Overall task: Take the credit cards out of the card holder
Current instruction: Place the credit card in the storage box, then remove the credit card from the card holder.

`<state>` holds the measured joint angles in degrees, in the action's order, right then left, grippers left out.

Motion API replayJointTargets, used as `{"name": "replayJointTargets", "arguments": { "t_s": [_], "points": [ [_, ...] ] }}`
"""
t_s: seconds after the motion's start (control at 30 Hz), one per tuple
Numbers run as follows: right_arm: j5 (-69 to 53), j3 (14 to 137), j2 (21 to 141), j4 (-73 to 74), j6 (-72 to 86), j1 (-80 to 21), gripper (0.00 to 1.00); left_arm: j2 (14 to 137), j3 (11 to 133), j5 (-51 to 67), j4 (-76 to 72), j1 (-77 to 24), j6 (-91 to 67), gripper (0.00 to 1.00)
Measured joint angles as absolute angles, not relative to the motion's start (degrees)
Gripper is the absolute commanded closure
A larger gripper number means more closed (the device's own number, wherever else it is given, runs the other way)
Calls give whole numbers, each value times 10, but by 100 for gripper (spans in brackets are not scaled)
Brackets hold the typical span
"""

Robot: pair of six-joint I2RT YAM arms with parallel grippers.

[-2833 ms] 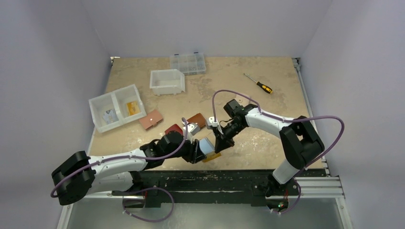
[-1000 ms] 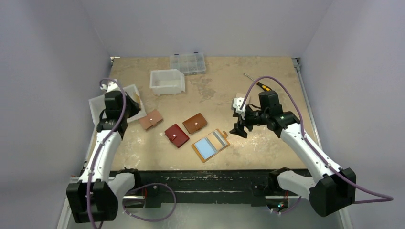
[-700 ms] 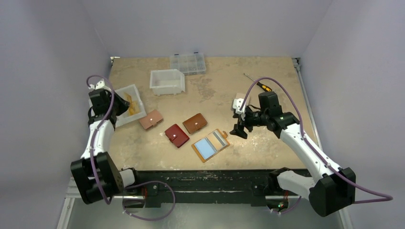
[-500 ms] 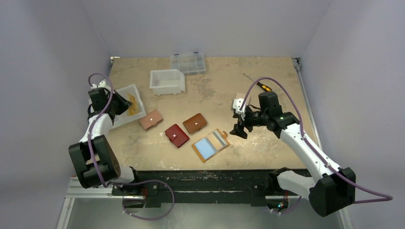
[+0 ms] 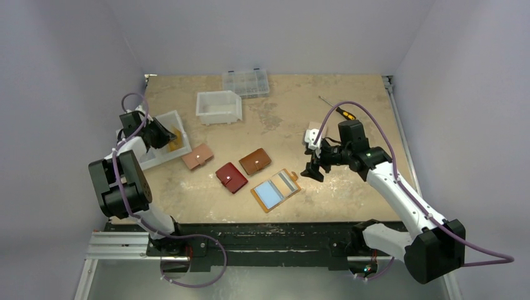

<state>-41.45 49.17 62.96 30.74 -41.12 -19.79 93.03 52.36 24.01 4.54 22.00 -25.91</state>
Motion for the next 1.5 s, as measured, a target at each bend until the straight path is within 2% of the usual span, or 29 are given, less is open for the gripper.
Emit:
{"name": "replayJointTargets", "arguments": {
  "t_s": [0.07,0.2,0.43,0.53,0.6,0.63,0.7,0.73,0.93,1.13,1.27,1.5],
  "points": [
    [-415,492,630,307,-411,-197,20,937,533,235,56,220,-257,73],
    [-415,492,630,308,-412,-197,20,938,555,212,74,213,-248,65],
    [-415,492,630,308,-412,-194,20,894,561,160,99,204,-242,64],
    [-415,492,630,308,-415,-194,20,845,561,138,105,204,-238,57],
    [-415,492,630,309,-419,-194,20,806,560,130,105,204,-234,46],
    [-415,492,630,310,-422,-193,20,787,557,130,103,204,-233,36],
    [-415,492,629,314,-429,-192,20,736,542,130,92,204,-234,5],
    [-415,492,628,316,-433,-192,20,710,530,128,86,204,-237,1],
    [-430,486,599,326,-463,-190,20,616,444,131,69,204,-289,3],
    [-456,483,592,336,-493,-190,21,572,384,227,66,183,-325,9],
    [-466,483,605,349,-507,-190,22,538,383,265,67,82,-331,14],
    [-470,483,617,360,-520,-190,22,483,327,256,68,-128,-364,15]
  ]
}}
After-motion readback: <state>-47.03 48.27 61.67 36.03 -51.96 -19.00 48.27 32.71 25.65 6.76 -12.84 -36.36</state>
